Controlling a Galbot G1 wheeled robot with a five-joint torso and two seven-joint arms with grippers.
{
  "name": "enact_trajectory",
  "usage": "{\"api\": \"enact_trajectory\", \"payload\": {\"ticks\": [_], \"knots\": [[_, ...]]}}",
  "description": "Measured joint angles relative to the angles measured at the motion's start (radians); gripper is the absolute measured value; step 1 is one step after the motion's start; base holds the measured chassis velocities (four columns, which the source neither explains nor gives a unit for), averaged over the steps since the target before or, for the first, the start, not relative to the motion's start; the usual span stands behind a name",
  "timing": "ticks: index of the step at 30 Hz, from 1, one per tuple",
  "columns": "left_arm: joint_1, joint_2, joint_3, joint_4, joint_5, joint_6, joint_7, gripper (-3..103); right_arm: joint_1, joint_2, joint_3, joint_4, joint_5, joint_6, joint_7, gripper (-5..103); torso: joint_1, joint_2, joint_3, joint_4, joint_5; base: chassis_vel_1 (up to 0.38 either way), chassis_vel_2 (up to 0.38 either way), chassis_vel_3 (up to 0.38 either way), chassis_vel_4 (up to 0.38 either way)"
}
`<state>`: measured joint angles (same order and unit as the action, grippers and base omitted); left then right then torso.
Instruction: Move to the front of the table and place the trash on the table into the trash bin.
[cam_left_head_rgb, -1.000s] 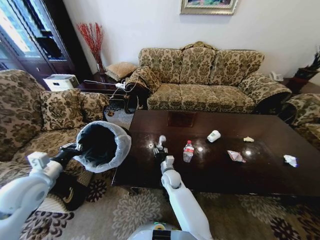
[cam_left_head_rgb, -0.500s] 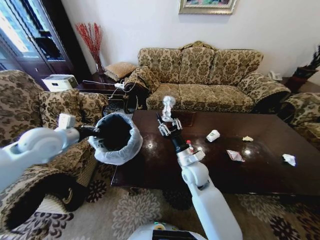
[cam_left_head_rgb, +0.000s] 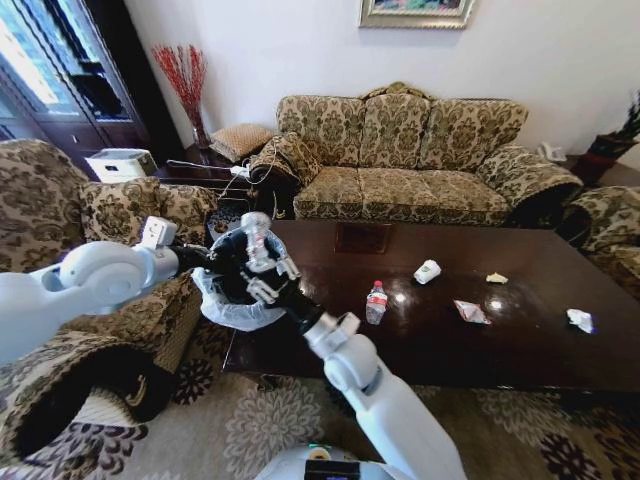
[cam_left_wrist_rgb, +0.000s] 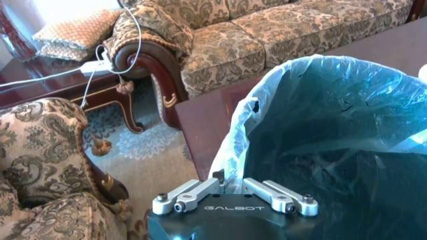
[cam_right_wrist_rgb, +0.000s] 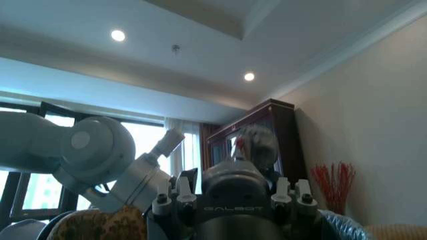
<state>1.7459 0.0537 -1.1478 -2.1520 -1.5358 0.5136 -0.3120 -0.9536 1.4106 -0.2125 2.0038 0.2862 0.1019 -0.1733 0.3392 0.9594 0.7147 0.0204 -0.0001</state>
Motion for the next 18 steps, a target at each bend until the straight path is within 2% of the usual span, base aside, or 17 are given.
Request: {"api": "enact_trajectory", "payload": {"ticks": [1, 2, 4, 5, 8, 9, 10, 16, 17, 18], "knots": [[0.000, -0.010, 0.000, -0.001, 0.002, -0.001, 0.000, 0, 0.000, -0.002, -0.005, -0.001, -0.002, -0.004, 0.003, 61, 0.000, 0.000, 0.000, -0.0001, 0.0000, 0.000, 0.000, 0.000, 0.000], [0.001, -0.015, 0.000, 0.000, 0.004, -0.003, 0.000, 0, -0.001, -0.003, -0.006, -0.001, -0.004, -0.006, 0.003, 71, 0.000, 0.000, 0.000, -0.0001, 0.0000, 0.000, 0.000, 0.000, 0.000], [0.002, -0.022, 0.000, 0.000, 0.007, -0.005, 0.000, 0, -0.002, -0.006, -0.006, -0.001, -0.006, -0.007, 0.004, 71, 0.000, 0.000, 0.000, -0.0001, 0.0000, 0.000, 0.000, 0.000, 0.000], [0.004, -0.032, 0.000, -0.001, 0.010, -0.008, 0.000, 0, -0.005, -0.009, -0.006, -0.001, -0.008, -0.008, 0.005, 82, 0.000, 0.000, 0.000, -0.0001, 0.0000, 0.000, 0.000, 0.000, 0.000], [0.005, -0.043, 0.000, -0.006, 0.013, -0.009, 0.000, 0, -0.007, -0.009, -0.006, 0.001, -0.010, -0.008, 0.006, 82, 0.000, 0.000, 0.000, -0.0001, 0.0000, 0.000, 0.000, 0.000, 0.000], [0.008, -0.059, 0.000, -0.012, 0.016, -0.009, 0.002, 0, -0.014, -0.007, -0.001, 0.009, -0.011, -0.001, 0.007, 93, 0.000, 0.000, 0.000, -0.0001, 0.0000, 0.000, 0.000, 0.000, 0.000], [0.009, -0.066, 0.000, -0.011, 0.018, -0.009, 0.002, 0, -0.022, -0.003, 0.009, 0.020, -0.010, 0.008, 0.009, 97, 0.000, 0.000, 0.000, -0.0001, 0.0000, 0.000, 0.000, 0.000, 0.000], [0.012, -0.116, -0.001, 0.008, 0.030, 0.000, -0.012, 0, -0.106, -0.014, 0.129, 0.091, -0.005, 0.026, 0.060, 100, 0.000, 0.000, 0.000, 0.0000, 0.0002, 0.000, 0.000, 0.000, 0.000], [0.014, -0.139, -0.002, 0.020, 0.054, -0.004, -0.008, 0, -0.169, -0.034, 0.211, 0.106, -0.020, 0.001, 0.122, 100, 0.000, 0.000, 0.000, 0.0002, 0.0000, 0.000, 0.000, 0.000, 0.000], [0.014, -0.147, -0.004, 0.026, 0.063, -0.007, -0.005, 0, -0.198, -0.044, 0.239, 0.107, -0.024, -0.013, 0.152, 100, 0.000, 0.000, 0.000, -0.0002, 0.0000, 0.000, 0.000, 0.000, 0.000]]}}
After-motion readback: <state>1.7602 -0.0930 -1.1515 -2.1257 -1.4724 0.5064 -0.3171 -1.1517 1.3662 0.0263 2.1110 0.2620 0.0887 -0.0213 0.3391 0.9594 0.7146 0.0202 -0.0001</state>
